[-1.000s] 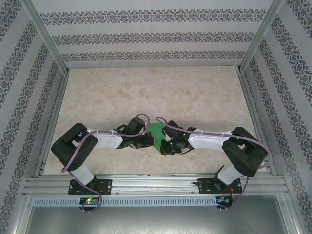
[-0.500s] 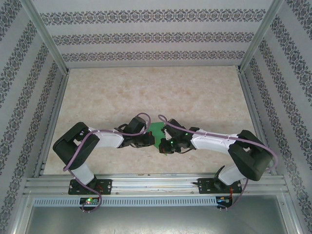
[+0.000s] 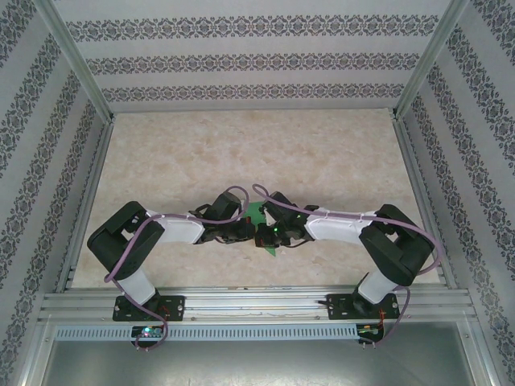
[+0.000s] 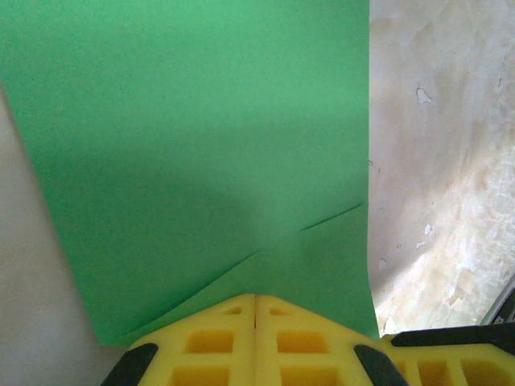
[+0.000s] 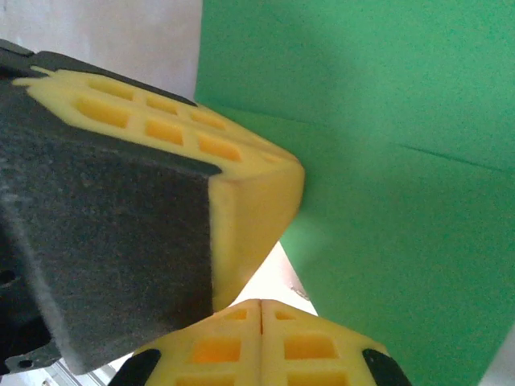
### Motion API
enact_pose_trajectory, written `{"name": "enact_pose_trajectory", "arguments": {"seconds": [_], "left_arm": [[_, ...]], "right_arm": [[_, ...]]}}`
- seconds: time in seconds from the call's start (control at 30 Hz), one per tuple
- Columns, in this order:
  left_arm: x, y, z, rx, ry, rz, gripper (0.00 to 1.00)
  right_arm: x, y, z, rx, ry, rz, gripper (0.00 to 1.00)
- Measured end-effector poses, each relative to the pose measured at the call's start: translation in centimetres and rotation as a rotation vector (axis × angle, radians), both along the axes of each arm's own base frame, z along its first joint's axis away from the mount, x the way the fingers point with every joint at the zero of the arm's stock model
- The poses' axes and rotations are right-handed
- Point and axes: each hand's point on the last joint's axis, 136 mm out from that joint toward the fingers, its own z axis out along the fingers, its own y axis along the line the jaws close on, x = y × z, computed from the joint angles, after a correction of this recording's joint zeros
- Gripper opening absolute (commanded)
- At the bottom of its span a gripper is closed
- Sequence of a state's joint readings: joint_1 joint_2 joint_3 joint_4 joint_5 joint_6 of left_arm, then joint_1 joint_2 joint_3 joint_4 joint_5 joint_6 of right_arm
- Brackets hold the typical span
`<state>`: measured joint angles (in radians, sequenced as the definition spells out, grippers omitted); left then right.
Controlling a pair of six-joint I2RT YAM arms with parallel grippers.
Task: Fold a paper plane with a square sheet of paper (fold left side to right side)
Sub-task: Third fold the triangle at the center of the table.
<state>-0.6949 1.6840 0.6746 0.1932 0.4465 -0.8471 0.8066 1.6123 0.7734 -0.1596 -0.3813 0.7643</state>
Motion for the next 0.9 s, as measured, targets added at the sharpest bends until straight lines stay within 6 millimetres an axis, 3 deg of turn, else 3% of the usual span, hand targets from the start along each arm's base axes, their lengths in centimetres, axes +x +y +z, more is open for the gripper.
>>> {"name": "enact_pose_trajectory", "arguments": {"seconds": [0.43,0.73,0.9], "left_arm": [[0.1,0.0,0.0,0.002,-0.002,0.002,0.0],[0.1,0.0,0.0,0.005,0.001,0.002,0.0],[0.2,0.0,0.1,0.016,0.004,0.005,0.06]], "right_arm": [[-0.1,-0.9,-1.4,-0.022,0.032,-0.032,0.0],[-2.4,-3.5,-1.4,-0.045,0.061,-0.059,0.0],[-3.5,-4.7,-1.0,-0.071,0.086,-0.062,0.0]]}}
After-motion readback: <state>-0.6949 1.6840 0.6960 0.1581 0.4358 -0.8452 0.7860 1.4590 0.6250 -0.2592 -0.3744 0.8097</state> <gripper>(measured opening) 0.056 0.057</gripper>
